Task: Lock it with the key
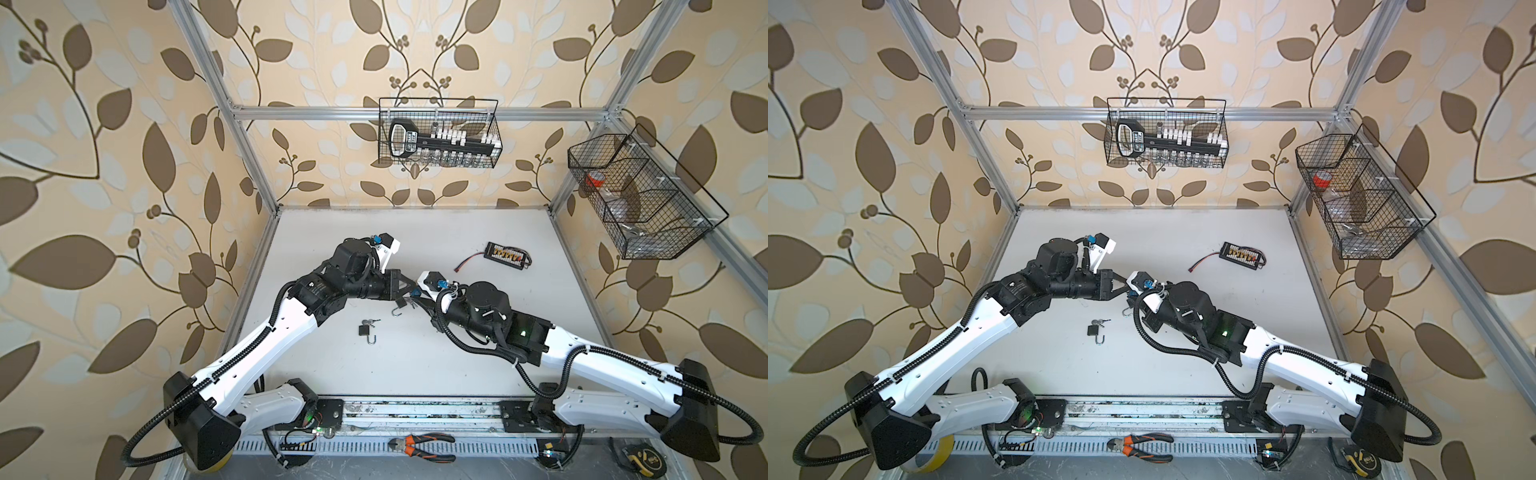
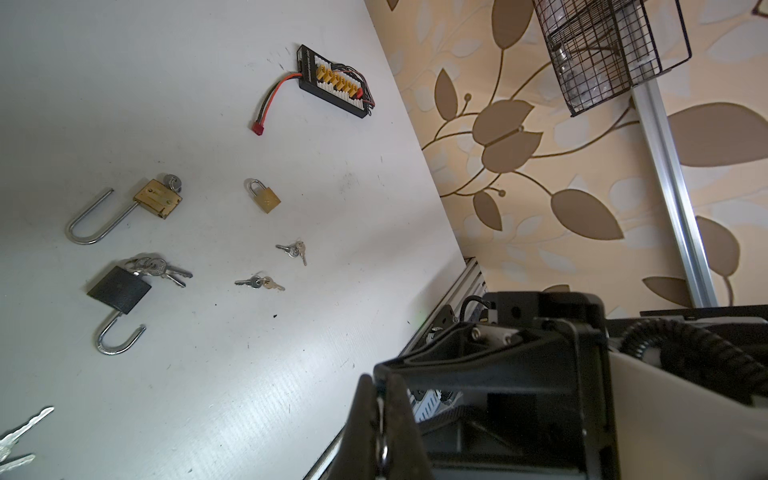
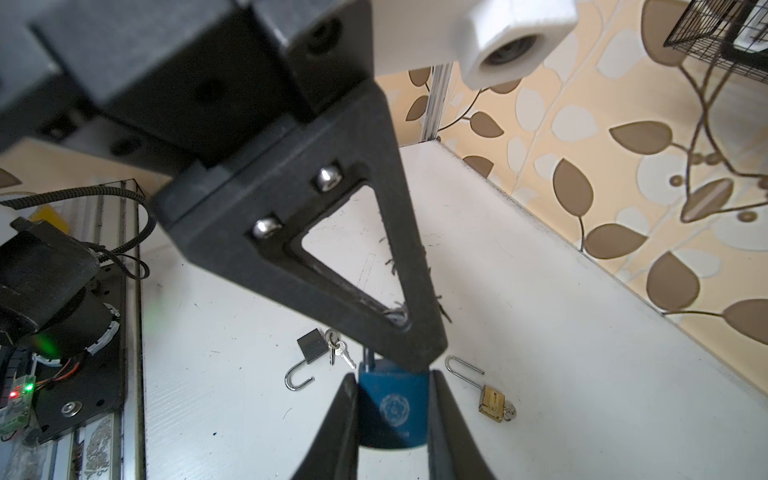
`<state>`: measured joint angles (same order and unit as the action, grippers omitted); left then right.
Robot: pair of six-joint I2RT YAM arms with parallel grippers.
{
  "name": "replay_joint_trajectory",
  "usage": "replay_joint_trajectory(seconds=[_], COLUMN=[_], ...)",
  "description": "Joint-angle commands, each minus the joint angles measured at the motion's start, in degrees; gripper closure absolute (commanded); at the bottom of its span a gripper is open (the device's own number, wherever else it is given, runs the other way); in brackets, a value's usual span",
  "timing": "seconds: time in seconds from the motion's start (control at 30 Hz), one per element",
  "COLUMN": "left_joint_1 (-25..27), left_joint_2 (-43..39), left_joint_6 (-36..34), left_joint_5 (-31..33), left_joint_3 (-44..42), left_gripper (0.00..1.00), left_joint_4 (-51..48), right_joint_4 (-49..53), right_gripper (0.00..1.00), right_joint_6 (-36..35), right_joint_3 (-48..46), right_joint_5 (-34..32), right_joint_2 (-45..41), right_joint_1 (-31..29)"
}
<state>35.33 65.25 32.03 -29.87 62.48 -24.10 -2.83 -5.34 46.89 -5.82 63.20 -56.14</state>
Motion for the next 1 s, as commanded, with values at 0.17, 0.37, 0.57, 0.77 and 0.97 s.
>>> replay_joint_trajectory(seconds=[0.17, 0.37, 0.57, 0.77, 0.97], left_joint_1=[0.8, -0.6, -2.4, -4.4, -8.2], left_joint_2=[-3.7, -6.9, -8.4, -10.2, -12.5], left_joint_6=[0.4, 1.1, 2.2, 3.8, 5.0], left_joint_5=[4.6, 23.6, 28.4, 27.6, 23.9], left_joint_3=[-0.2, -1.4, -5.7, -9.9, -13.1], left_gripper=[0.45, 0.06, 0.01, 0.01, 0.01], left_joint_4=[2.4, -5.9, -7.9, -7.2, -6.4], right_joint_4=[-0.9, 1.0, 9.4, 12.8, 14.3], right_gripper=[1.0, 1.0, 1.0, 1.0, 1.0], right_joint_6=[4.0, 11.1, 12.0, 10.4, 8.9], right_joint_3=[-1.2, -4.6, 0.7, 6.5, 11.9], right_joint_5=[-2.5, -0.8, 1.9, 2.9, 2.7], right_joint_2=[0.0, 1.6, 13.4, 25.3, 34.6], right_joint_1=[1.3, 10.0, 17.5, 21.0, 21.6])
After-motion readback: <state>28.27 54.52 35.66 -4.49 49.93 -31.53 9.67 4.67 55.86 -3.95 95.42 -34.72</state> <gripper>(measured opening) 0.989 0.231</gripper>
